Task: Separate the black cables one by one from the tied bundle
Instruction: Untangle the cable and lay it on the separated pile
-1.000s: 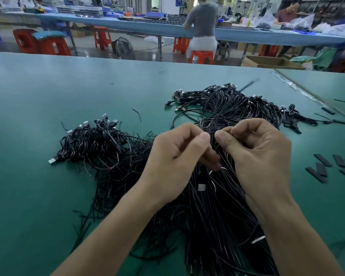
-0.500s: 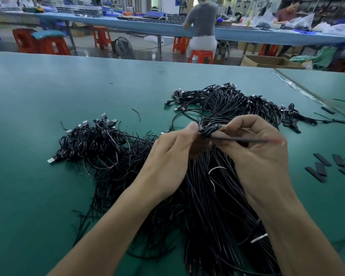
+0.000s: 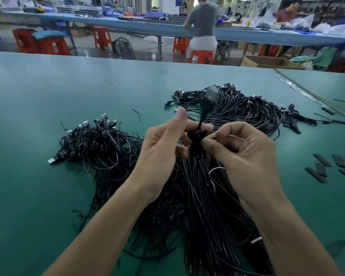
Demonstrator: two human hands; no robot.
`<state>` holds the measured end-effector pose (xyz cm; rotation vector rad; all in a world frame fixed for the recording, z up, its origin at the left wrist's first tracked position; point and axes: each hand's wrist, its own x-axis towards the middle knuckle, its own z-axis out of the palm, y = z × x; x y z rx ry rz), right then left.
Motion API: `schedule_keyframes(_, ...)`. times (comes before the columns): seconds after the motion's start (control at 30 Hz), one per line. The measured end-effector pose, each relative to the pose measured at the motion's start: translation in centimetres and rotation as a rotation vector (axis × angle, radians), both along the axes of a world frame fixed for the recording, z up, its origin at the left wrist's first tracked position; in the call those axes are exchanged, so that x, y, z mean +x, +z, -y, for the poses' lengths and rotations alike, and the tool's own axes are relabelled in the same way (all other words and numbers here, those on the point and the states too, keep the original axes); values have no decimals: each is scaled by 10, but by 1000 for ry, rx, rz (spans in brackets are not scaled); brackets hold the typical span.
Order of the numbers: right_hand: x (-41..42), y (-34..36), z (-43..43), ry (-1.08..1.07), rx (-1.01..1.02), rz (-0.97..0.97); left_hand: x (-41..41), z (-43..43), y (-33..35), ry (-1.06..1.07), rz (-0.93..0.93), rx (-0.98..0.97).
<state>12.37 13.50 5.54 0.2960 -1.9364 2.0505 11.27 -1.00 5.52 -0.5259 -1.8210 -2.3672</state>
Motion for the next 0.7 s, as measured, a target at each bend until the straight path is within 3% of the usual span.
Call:
schedule_keyframes(0.1,-2,-4,-2,-85,21,18,-1,1,-2,-11,-39,-31)
schedule_keyframes(0.3,-5,-3,-6,-169,-17,-37,0,1,-11,70,-144,-356)
schedule_keyframes(0.47,-3,0,-6,-187,-24,-130,-1,0,-15,151,-143,-514)
schedule_keyframes(0.6,-3,-1,-3,-160,-59,-152,1,-2,-13,156,-102,-538)
schedule_keyframes(0.7,-3,-1,-1,-131,-62,-141,0,-4,-10,67,24,-427)
